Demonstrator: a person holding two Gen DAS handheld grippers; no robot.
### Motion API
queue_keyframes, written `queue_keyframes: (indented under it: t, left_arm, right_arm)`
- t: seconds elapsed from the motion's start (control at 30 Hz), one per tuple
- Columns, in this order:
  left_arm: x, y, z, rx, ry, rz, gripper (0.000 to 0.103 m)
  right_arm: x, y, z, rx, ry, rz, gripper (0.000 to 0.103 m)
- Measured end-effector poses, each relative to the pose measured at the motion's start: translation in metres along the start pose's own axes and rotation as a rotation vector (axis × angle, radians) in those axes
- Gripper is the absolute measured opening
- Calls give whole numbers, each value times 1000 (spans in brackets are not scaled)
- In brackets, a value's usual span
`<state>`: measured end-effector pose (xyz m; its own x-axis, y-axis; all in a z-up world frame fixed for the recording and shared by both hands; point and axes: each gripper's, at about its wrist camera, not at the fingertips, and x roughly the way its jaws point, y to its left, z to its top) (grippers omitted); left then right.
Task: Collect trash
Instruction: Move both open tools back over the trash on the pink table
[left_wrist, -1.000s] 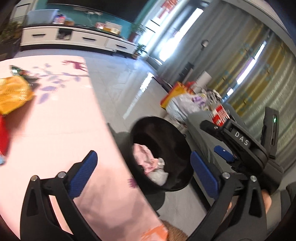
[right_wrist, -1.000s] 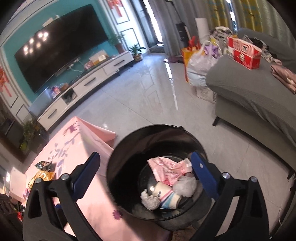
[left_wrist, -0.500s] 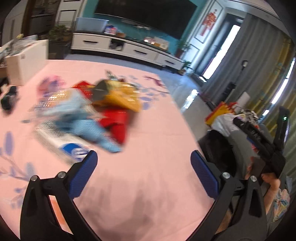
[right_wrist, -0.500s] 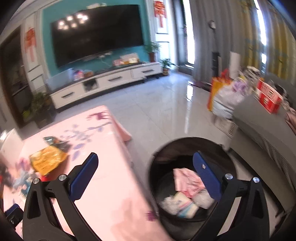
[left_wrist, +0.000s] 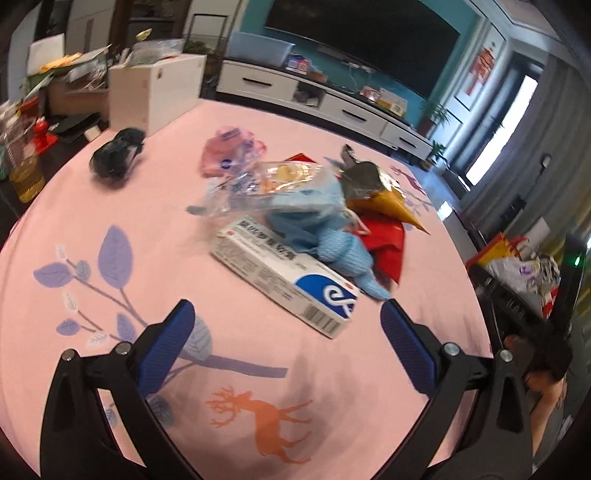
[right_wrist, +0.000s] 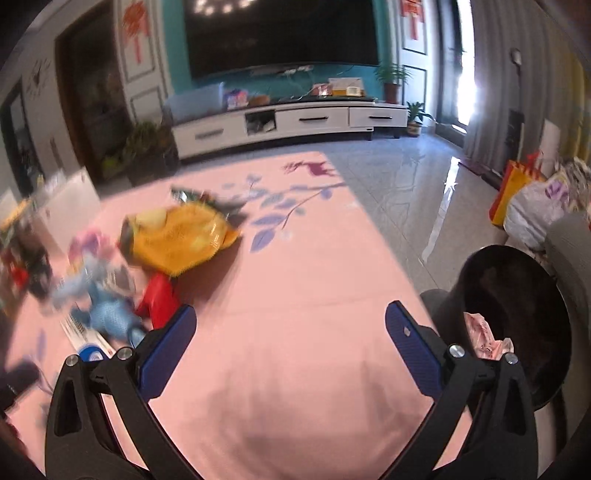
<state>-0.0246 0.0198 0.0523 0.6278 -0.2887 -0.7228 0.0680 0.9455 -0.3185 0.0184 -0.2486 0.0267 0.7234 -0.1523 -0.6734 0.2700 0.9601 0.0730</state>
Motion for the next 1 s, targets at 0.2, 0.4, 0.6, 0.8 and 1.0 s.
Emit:
queue_keyframes:
  t: [0.2, 0.4, 0.6, 0.8, 1.0]
  left_arm:
    - [9, 11, -1, -46, 49, -25, 100]
    - [11, 10, -2, -48, 53, -30, 100]
    - [12, 10, -2, -54, 58, -26, 100]
    - [15, 10, -3, -46, 63, -13, 100]
    - [15, 16, 1, -55, 57, -8, 100]
  right_arm:
    - [14, 32, -18, -95, 22, -8, 100]
    - [14, 45, -25, -144, 23, -8, 100]
    - [10, 48, -25, -161, 8, -10, 100]
    - [6, 48, -25, -150, 3, -1, 100]
    - [3, 46, -24, -145, 2, 19, 100]
